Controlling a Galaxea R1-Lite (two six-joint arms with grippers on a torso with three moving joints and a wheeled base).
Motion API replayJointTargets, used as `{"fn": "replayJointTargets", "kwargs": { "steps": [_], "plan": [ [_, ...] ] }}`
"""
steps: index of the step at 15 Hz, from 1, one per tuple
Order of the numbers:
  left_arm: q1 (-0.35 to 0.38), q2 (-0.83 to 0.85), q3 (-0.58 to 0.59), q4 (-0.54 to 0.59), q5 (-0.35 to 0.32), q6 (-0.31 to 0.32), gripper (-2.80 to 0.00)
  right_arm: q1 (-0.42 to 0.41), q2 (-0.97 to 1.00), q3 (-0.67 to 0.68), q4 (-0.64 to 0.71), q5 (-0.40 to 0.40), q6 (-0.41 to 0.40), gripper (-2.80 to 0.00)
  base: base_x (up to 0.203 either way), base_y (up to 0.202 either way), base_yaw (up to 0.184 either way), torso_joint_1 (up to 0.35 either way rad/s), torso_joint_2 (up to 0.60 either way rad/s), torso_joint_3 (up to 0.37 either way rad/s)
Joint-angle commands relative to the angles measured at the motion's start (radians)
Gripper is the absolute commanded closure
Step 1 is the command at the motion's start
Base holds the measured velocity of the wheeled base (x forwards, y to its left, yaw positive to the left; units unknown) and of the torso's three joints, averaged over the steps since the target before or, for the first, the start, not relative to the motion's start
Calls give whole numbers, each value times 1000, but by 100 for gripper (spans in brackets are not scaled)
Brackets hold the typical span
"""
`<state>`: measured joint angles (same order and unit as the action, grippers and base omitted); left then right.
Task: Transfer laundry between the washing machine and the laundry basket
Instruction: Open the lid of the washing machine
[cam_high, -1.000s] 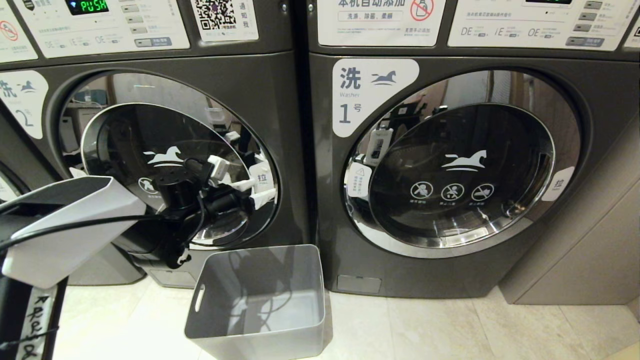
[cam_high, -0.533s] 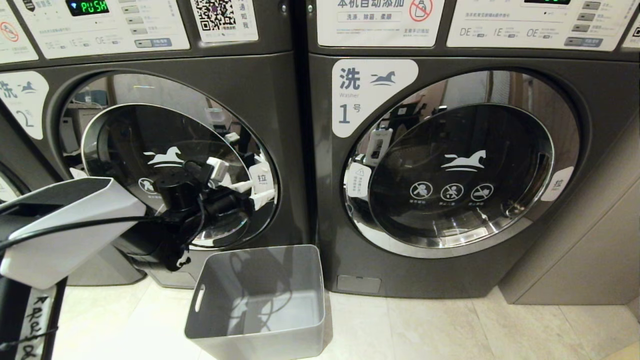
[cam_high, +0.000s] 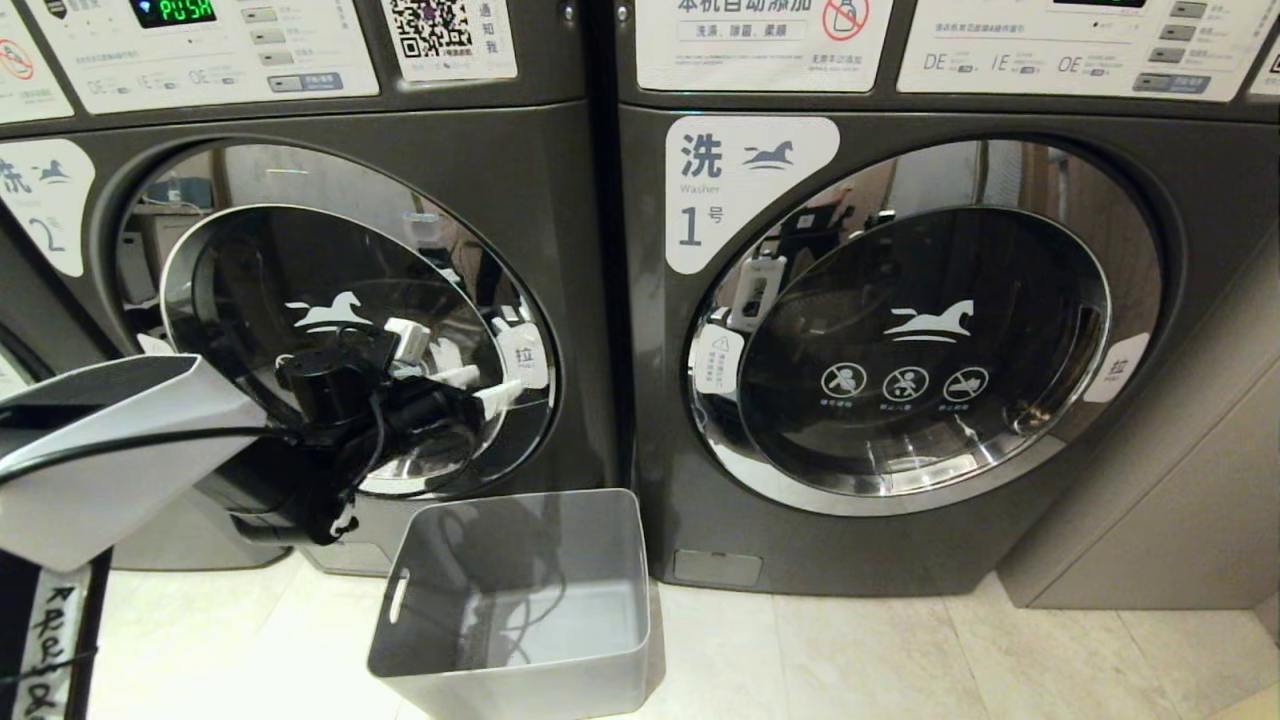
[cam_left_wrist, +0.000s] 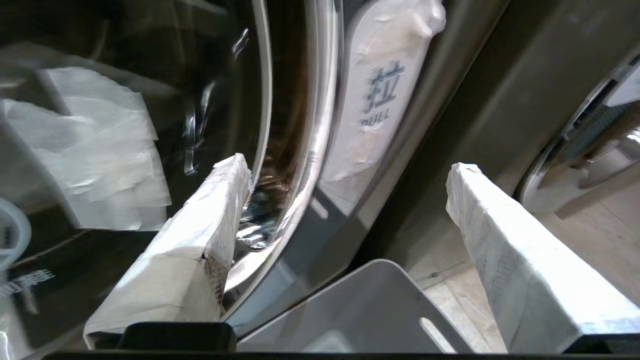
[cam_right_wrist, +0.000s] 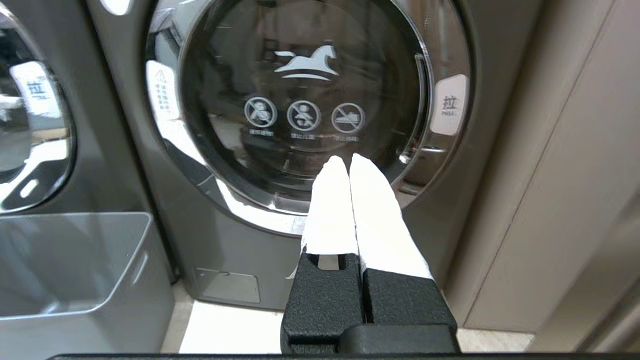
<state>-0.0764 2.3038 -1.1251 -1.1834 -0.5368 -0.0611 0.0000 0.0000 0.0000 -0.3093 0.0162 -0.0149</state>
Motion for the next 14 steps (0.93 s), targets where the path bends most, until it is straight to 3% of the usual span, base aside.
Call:
{"fn": "replayJointTargets", "kwargs": {
  "steps": [1,4,14],
  "plan": [
    [-8,7,-35,-3,-6,-1,-280,0,2,40,-2,1,0,0,0,0,0,0,0,0],
    [-13,60,-119,1,-2,3,-280,0,2,40,-2,1,0,0,0,0,0,0,0,0],
    [-76,129,-204,11,-9,-2,-280,0,2,40,-2,1,0,0,0,0,0,0,0,0]
  ]
}}
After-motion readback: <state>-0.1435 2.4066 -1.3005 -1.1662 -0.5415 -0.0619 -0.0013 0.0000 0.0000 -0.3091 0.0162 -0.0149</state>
